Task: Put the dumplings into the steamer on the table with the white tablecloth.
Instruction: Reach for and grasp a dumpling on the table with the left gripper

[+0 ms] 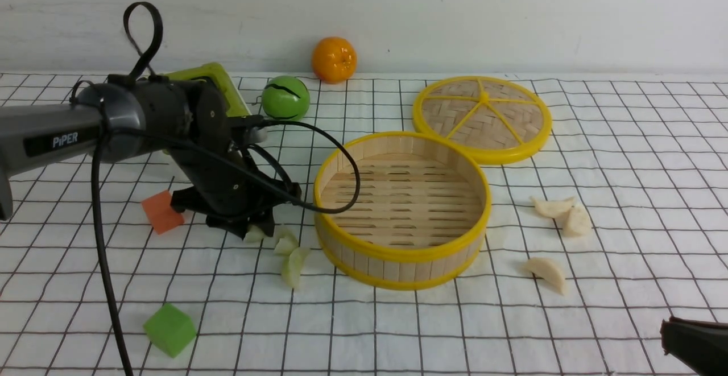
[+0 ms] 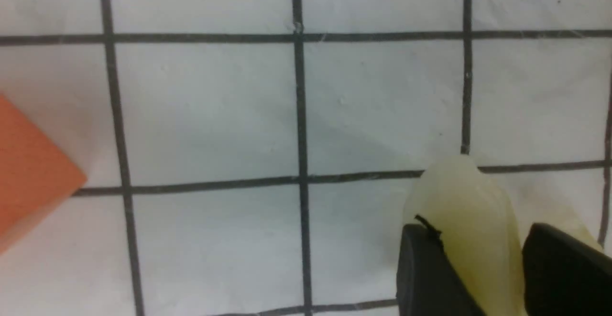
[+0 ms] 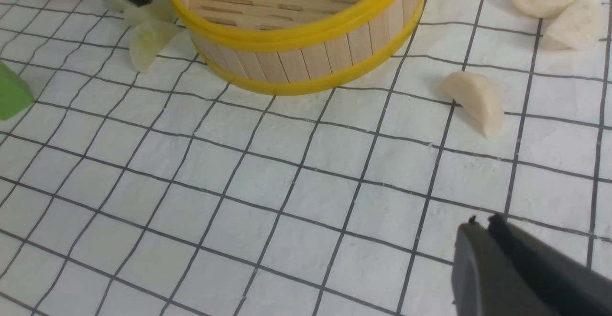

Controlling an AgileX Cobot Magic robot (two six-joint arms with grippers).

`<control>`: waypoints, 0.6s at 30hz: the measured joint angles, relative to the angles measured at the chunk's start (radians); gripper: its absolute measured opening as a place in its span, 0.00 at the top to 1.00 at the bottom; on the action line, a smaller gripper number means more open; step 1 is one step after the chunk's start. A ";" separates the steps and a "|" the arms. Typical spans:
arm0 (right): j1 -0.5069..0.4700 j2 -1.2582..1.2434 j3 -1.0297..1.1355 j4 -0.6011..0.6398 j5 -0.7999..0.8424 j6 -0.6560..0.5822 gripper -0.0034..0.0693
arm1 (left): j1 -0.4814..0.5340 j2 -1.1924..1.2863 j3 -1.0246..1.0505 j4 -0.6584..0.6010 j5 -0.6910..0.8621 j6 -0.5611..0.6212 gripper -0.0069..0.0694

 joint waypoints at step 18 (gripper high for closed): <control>0.000 0.000 0.000 0.000 0.002 -0.058 0.93 | 0.000 -0.038 0.000 0.029 0.016 -0.014 0.48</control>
